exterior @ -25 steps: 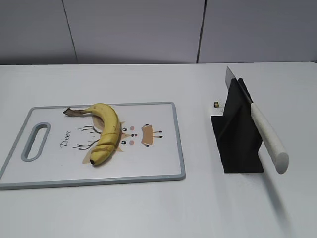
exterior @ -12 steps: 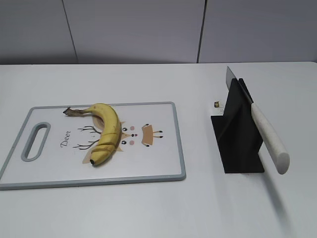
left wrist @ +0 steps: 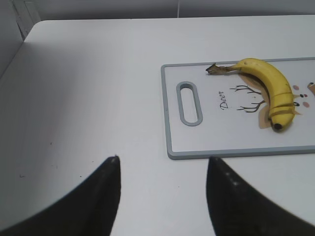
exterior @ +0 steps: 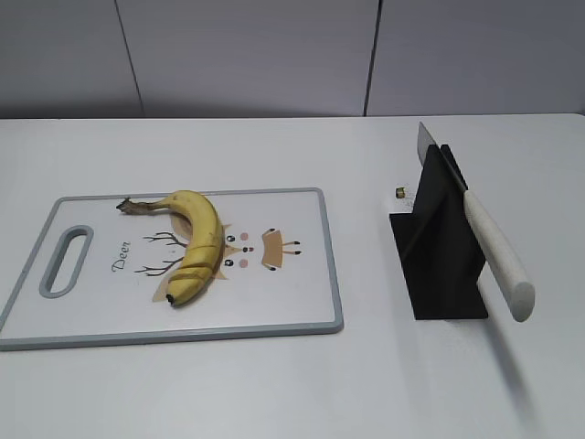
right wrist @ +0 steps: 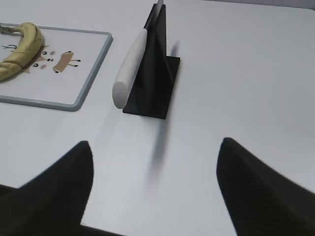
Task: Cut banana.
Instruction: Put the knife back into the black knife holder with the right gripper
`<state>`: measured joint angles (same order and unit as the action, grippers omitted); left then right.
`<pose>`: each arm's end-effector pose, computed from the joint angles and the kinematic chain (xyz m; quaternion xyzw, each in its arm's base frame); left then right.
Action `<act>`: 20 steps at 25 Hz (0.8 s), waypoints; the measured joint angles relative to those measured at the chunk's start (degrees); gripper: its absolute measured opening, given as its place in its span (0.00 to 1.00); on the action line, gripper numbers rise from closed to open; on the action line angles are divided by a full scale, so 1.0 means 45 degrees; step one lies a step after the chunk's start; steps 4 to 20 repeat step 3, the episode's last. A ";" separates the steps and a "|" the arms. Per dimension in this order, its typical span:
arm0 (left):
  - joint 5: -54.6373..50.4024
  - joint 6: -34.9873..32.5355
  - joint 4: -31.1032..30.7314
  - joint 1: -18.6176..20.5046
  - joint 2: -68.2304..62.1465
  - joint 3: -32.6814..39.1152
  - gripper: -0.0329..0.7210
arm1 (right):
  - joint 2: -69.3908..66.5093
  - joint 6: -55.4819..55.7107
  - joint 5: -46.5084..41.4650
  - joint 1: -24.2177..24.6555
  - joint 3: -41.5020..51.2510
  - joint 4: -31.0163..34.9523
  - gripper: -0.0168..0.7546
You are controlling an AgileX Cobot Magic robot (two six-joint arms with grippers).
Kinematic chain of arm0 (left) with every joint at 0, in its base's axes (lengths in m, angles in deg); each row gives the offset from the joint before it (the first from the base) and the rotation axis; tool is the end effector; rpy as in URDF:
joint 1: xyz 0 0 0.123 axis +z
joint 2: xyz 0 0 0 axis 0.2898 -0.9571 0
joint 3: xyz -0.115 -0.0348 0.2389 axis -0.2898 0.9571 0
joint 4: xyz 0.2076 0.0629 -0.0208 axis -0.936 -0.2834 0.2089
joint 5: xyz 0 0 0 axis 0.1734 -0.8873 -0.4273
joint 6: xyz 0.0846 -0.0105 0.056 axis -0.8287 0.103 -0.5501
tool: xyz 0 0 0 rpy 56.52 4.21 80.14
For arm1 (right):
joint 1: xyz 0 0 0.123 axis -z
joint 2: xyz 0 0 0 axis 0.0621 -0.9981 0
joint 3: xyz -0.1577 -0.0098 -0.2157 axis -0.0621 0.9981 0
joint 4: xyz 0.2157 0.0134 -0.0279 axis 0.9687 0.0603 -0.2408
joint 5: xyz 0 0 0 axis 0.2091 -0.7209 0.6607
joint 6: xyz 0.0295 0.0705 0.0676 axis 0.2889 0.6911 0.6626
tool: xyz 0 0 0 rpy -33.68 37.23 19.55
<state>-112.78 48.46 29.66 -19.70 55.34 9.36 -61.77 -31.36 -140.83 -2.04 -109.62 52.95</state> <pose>-0.0095 -0.0054 0.2537 0.0657 0.8543 -0.0198 0.5152 -0.0098 0.0145 0.2577 -0.0855 0.8415 0.0876 0.5261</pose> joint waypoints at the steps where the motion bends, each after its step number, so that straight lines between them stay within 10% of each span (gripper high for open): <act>1: 0.0000 0.0000 0.0000 0.0000 0.0000 0.0000 0.76 | 0.0000 0.0000 0.0000 0.0000 0.0000 0.0000 0.79; 20: 0.0000 0.0000 0.0000 0.0000 0.0000 0.0000 0.76 | 0.0000 0.0000 0.0000 0.0000 0.0000 0.0014 0.79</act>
